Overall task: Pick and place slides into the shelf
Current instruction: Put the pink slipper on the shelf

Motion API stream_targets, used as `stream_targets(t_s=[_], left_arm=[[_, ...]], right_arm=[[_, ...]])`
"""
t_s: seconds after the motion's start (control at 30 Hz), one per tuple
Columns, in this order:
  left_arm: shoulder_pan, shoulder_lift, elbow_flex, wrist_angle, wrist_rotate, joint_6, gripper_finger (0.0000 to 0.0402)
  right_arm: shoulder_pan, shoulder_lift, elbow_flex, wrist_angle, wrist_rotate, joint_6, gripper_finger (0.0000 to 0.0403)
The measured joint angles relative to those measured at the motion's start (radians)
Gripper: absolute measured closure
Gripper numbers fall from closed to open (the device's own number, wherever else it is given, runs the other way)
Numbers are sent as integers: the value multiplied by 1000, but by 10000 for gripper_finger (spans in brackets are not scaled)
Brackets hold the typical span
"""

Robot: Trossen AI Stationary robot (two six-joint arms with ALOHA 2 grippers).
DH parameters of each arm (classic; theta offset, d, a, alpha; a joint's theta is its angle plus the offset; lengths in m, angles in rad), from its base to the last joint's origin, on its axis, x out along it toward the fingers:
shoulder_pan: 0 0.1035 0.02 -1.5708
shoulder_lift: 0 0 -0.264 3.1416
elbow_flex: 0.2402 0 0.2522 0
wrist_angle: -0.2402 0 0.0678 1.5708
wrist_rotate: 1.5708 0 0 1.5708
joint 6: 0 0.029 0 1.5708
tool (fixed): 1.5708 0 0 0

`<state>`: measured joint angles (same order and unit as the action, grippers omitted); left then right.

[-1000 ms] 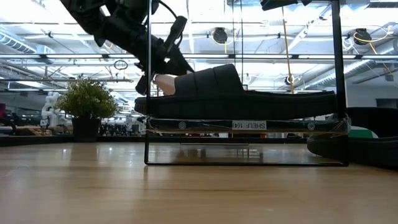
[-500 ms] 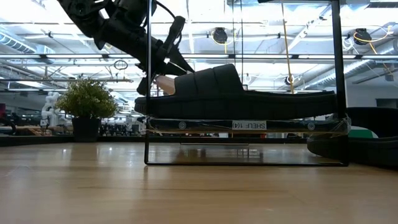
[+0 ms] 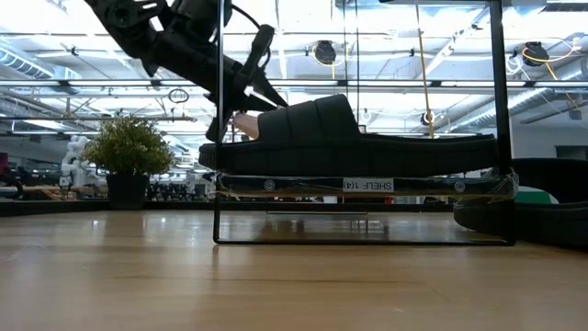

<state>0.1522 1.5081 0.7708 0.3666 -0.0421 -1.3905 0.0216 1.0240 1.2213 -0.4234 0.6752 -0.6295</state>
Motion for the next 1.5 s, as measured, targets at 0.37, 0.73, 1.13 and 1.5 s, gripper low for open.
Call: stream_targets(t_s=[0.37, 0.73, 1.13, 1.5], left_arm=[[6, 176, 2, 190, 72, -20, 401], [35, 176, 1, 94, 80, 30, 401], [76, 172, 1, 84, 74, 54, 402], [103, 172, 1, 81, 64, 70, 401]], right_arm=[[0, 59, -1, 18, 0, 9, 255], [0, 88, -1, 15, 0, -2, 255], [0, 88, -1, 16, 0, -10, 255], [0, 88, -1, 16, 0, -10, 255]])
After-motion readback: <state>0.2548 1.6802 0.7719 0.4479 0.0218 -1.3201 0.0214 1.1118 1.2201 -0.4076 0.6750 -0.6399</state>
